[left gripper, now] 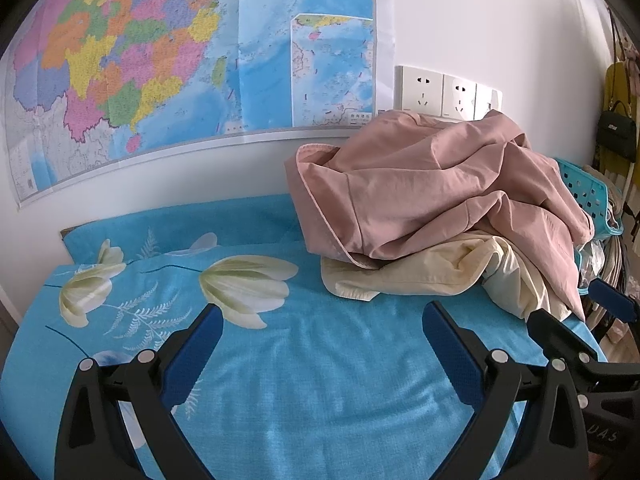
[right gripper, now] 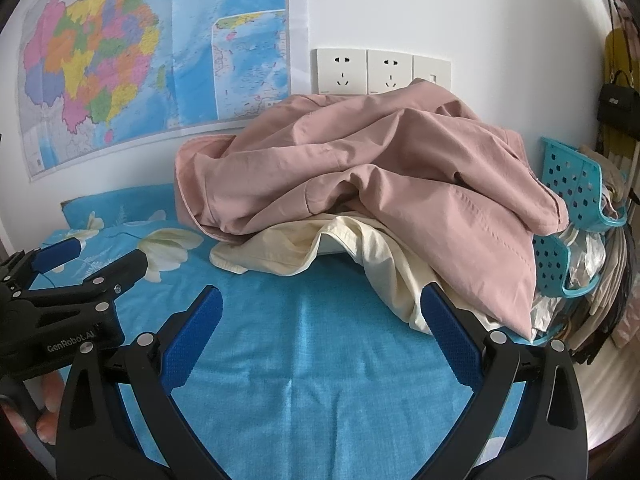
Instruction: Fold large clothes
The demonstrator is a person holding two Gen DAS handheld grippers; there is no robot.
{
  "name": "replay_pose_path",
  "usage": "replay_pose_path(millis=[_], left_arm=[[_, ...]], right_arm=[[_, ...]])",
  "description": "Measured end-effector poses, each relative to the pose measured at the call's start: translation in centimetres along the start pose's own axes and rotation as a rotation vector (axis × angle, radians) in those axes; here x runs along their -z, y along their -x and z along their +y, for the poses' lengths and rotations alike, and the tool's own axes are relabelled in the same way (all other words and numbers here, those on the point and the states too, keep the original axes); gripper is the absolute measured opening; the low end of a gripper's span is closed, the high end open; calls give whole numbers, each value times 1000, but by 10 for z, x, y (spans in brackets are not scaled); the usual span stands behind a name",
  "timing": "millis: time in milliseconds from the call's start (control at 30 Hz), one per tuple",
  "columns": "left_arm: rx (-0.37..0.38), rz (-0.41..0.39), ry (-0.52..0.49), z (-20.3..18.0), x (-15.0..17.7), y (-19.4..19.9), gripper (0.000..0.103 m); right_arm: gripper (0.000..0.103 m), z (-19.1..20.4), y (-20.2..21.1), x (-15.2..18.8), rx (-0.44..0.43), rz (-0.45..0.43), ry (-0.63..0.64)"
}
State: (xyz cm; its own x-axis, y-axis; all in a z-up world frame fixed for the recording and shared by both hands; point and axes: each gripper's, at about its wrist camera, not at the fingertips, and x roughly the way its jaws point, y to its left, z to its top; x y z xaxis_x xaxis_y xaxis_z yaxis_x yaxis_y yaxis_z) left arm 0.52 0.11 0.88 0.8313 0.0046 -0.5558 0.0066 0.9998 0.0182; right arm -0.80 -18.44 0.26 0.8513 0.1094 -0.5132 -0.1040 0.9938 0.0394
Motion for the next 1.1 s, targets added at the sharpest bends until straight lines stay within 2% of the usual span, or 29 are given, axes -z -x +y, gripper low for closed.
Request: replay_pose_path(millis=[1100], left_arm=[[8, 3, 4, 0, -5, -5, 97]], right_arm=[[98, 6, -4, -3, 0, -25, 26]])
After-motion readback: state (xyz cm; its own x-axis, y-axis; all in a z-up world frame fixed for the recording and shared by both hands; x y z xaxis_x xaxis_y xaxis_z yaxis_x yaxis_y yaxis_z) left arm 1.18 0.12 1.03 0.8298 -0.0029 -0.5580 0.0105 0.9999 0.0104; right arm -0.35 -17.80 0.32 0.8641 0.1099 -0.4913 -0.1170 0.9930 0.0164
